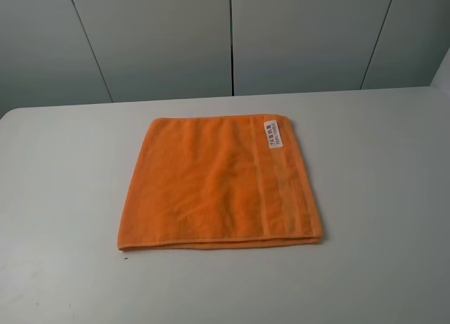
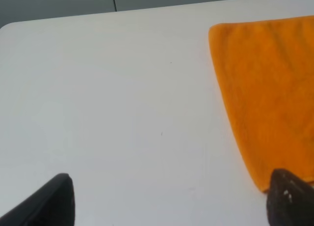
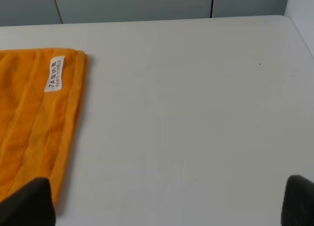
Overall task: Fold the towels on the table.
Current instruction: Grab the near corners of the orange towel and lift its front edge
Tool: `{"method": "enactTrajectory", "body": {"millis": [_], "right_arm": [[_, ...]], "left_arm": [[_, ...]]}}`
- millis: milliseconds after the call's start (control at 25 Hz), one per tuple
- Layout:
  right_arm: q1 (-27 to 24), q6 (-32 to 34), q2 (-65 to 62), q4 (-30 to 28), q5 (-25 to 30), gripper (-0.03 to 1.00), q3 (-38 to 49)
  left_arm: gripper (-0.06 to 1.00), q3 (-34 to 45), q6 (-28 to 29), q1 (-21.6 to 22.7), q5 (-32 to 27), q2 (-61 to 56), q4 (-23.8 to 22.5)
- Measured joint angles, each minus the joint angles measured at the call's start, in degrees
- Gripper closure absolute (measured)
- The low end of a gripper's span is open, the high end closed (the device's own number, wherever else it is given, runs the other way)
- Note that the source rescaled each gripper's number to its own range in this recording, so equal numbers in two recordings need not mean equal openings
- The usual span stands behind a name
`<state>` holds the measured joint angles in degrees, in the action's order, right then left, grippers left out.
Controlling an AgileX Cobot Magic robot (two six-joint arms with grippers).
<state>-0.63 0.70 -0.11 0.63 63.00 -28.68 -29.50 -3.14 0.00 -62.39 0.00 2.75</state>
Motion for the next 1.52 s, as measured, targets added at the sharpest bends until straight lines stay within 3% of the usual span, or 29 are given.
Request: {"method": "enactTrajectory", "body": {"millis": [1320, 1520], "right_arm": [[0.0, 0.0, 0.0, 0.0, 0.0, -0.03, 0.0], [0.0, 0.0, 0.0, 0.0, 0.0, -0.03, 0.0]], "left_arm": [[-0.06, 0.0, 0.0, 0.0, 0.0, 0.0, -0.2], [-0.06, 0.0, 5.2, 0.0, 0.0, 0.0, -2.0]]}}
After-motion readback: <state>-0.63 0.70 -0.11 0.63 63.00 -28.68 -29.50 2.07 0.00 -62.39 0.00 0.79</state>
